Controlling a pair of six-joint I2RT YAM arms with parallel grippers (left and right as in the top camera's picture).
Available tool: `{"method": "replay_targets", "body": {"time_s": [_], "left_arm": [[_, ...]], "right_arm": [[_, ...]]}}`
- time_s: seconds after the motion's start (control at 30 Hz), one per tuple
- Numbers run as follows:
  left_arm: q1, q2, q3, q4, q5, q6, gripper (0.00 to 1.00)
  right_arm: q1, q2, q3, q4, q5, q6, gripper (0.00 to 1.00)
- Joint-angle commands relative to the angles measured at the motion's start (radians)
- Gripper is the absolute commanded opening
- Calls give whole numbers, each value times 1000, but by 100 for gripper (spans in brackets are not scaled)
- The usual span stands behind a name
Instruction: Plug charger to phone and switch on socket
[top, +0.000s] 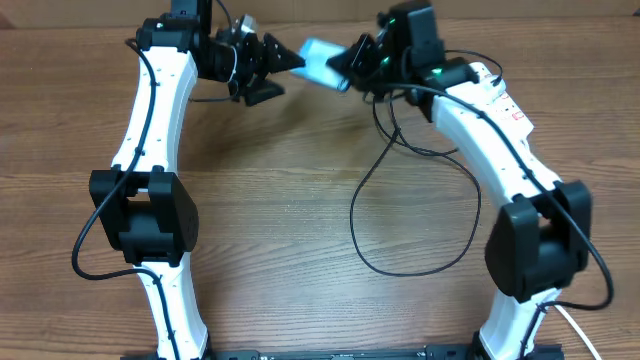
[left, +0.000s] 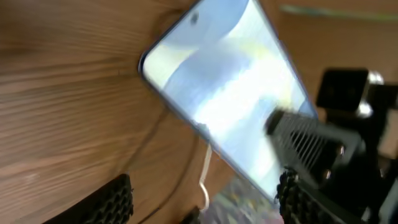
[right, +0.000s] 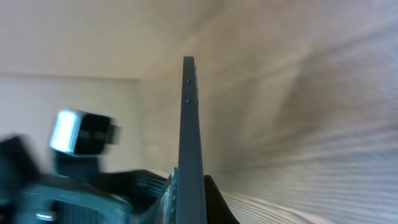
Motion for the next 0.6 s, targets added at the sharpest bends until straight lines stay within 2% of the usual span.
{"method": "replay_targets", "body": {"time_s": [0.0,0.1,0.2,0.37,0.5,0.57], "left_arm": [[-5,-7,3,62,272,69,68],[-5,-7,3,117,349,61,66],[-3,-7,3,179,359,6,66],[0,-7,3,331,337,-139,65],[0,-7,3,352,246,-202,61],[0,-7,3,356,212,-239,56]], "right_arm": [[-18,-92,11,94,-60,200,4],[-17,-92,11,128,-43,319,4],[0,-92,11,126,-11,457,4],[48,-92,11,128,44,519,4],[75,-92,11,128,73,544,4],[82,-92,11,133,79,559,4]]}}
